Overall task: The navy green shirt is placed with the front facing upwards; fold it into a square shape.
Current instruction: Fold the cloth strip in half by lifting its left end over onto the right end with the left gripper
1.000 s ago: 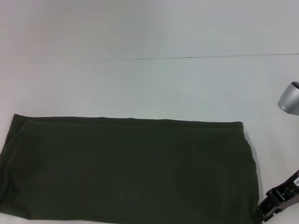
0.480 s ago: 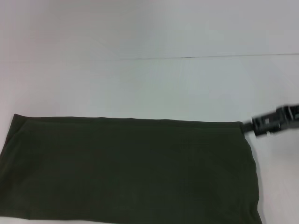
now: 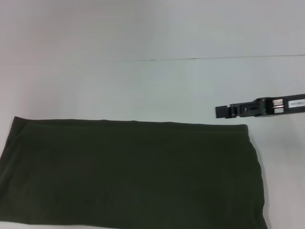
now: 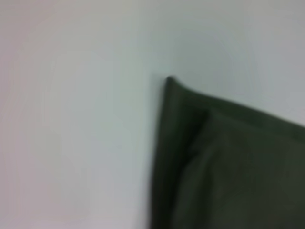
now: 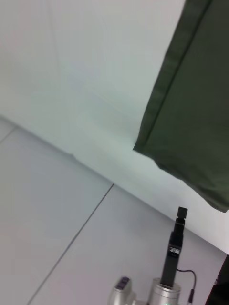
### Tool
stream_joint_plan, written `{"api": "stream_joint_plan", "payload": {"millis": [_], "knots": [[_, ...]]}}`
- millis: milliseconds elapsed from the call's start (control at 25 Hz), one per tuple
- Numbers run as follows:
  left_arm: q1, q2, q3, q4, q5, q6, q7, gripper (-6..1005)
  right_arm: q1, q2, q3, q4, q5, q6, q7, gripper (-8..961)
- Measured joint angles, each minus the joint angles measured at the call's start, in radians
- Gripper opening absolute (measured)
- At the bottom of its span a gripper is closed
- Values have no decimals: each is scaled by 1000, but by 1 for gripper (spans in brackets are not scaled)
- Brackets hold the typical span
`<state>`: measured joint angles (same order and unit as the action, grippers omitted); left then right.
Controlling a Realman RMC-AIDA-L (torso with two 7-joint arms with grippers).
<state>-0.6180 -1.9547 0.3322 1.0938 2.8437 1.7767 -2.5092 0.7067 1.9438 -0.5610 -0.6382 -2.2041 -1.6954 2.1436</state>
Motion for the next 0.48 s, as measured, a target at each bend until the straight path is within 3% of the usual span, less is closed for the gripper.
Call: {"api": "stream_joint_plan", "payload": {"millis": [120, 280, 480], "knots": [[-34, 11, 2, -36, -36, 43, -8, 169, -8, 30, 0, 4, 8, 38, -60, 825], [-81, 29, 13, -165, -71, 60, -6, 332, -14, 45, -5, 4, 13, 105, -77, 825], [-84, 26, 67, -235, -59, -38, -14, 542, -16, 66, -7, 5, 18, 122, -105, 825]]}}
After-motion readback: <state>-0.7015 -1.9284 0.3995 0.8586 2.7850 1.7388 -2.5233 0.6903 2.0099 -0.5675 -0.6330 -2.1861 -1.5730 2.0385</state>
